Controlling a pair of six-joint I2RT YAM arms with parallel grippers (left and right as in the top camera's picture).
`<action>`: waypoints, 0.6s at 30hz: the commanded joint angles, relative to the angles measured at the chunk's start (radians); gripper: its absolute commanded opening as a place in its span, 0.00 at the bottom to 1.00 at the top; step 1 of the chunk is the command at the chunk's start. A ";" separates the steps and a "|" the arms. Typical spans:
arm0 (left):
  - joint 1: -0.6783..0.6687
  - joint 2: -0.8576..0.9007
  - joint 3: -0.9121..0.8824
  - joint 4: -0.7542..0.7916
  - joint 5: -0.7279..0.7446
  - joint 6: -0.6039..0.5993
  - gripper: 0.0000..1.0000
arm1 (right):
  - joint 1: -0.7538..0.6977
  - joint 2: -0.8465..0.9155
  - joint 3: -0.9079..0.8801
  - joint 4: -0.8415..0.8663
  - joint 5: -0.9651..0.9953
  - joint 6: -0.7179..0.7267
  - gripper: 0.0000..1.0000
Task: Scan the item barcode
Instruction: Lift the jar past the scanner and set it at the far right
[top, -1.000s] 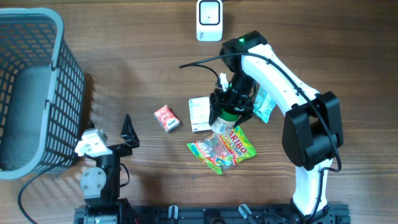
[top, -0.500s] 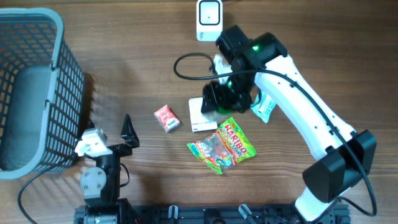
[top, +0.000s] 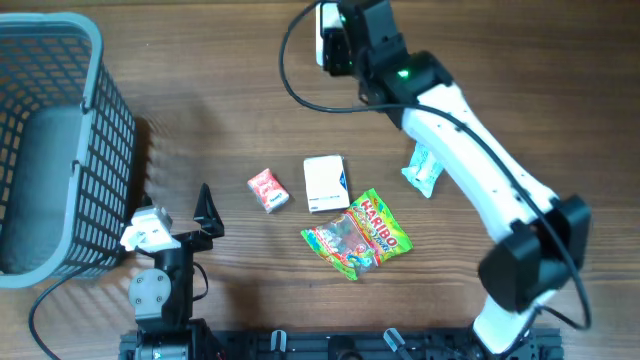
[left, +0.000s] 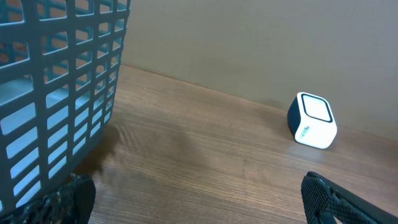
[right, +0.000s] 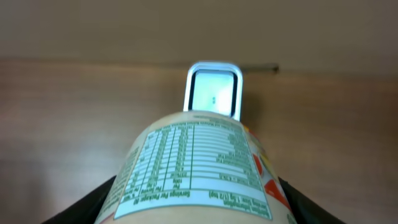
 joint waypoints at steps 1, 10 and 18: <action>-0.003 -0.001 -0.003 -0.003 0.012 -0.009 1.00 | -0.003 0.148 0.016 0.159 0.078 -0.175 0.55; -0.003 0.000 -0.003 -0.003 0.012 -0.009 1.00 | -0.005 0.344 0.016 0.645 0.153 -0.384 0.55; -0.003 0.000 -0.003 -0.003 0.012 -0.009 1.00 | -0.062 0.451 0.016 0.811 0.087 -0.299 0.55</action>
